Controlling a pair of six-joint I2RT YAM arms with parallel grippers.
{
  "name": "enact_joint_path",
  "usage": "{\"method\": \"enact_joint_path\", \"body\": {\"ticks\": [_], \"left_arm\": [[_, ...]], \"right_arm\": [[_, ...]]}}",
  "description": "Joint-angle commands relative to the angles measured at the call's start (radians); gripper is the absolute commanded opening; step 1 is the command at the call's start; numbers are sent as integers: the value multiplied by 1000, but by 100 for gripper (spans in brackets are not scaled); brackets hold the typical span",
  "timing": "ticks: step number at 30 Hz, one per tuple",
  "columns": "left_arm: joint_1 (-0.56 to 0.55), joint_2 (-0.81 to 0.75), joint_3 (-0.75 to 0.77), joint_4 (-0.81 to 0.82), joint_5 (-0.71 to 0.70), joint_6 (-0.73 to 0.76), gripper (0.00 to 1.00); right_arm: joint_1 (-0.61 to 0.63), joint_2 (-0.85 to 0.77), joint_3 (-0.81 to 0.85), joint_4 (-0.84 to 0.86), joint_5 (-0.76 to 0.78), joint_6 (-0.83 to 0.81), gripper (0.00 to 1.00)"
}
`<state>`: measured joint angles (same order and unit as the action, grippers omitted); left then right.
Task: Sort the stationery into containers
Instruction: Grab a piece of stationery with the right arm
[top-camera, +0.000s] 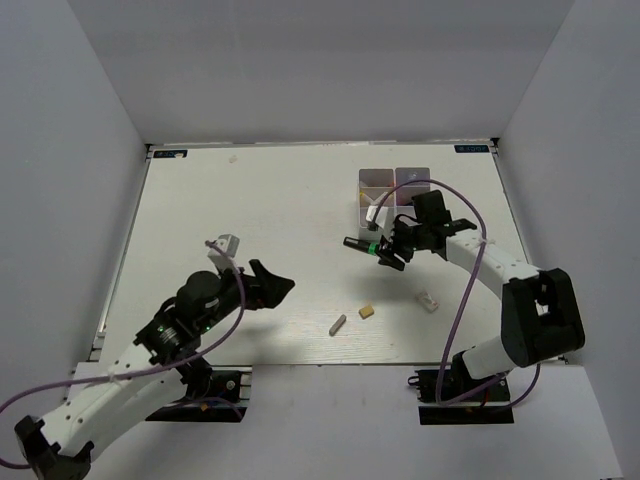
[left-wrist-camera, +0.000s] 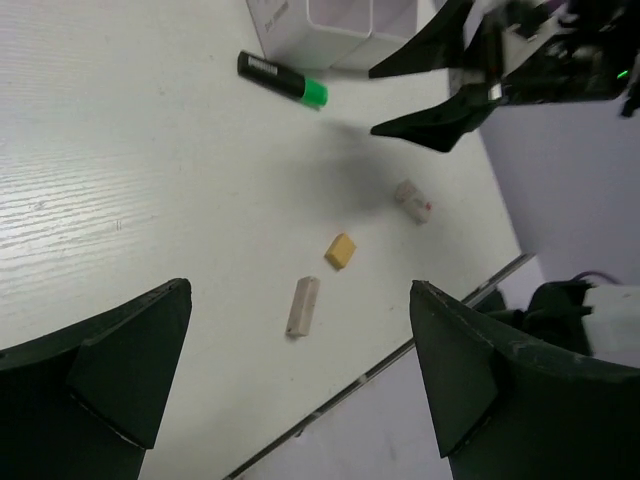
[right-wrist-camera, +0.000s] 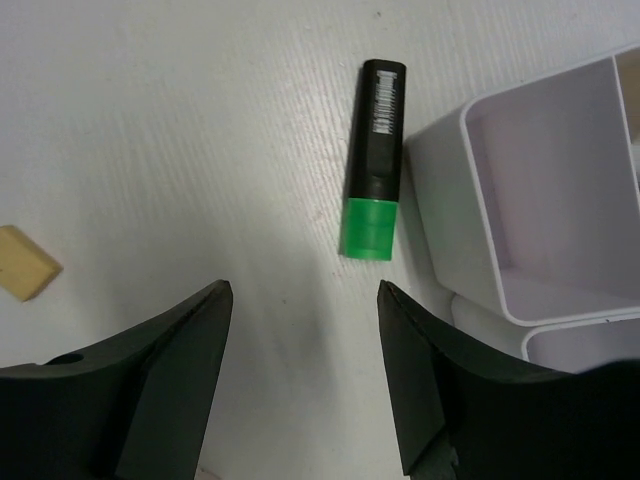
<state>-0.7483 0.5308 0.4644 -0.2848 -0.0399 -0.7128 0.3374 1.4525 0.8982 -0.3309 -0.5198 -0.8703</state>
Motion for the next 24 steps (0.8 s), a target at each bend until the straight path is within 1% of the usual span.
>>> {"method": "enact_joint_path", "body": {"ticks": [1,3,6,14,20,21,24], "left_arm": [[1,-89,-6,-102,-83,-114,100],[1,-89,6,-155,-83,-123,100],[1,-77,6,-180,-71,-123,100],[1,-17,16,-149,-49,-123,100],[1,-17,16,-149,-49,-123,100],[1,-17,16,-149,-49,-123,100],[1,-17,16,-149,-49,-123,100]], "right_arm": [[26,43,65,55,86,39,66],[38,58,80,50,109,62,65],[72,101,116,27,142,80,65],[127,154,128,50,225,113,65],[149,187,126,98,305,154,65],[149,201,142,99,340,174,65],[160,221,153,116,360,192,65]]}}
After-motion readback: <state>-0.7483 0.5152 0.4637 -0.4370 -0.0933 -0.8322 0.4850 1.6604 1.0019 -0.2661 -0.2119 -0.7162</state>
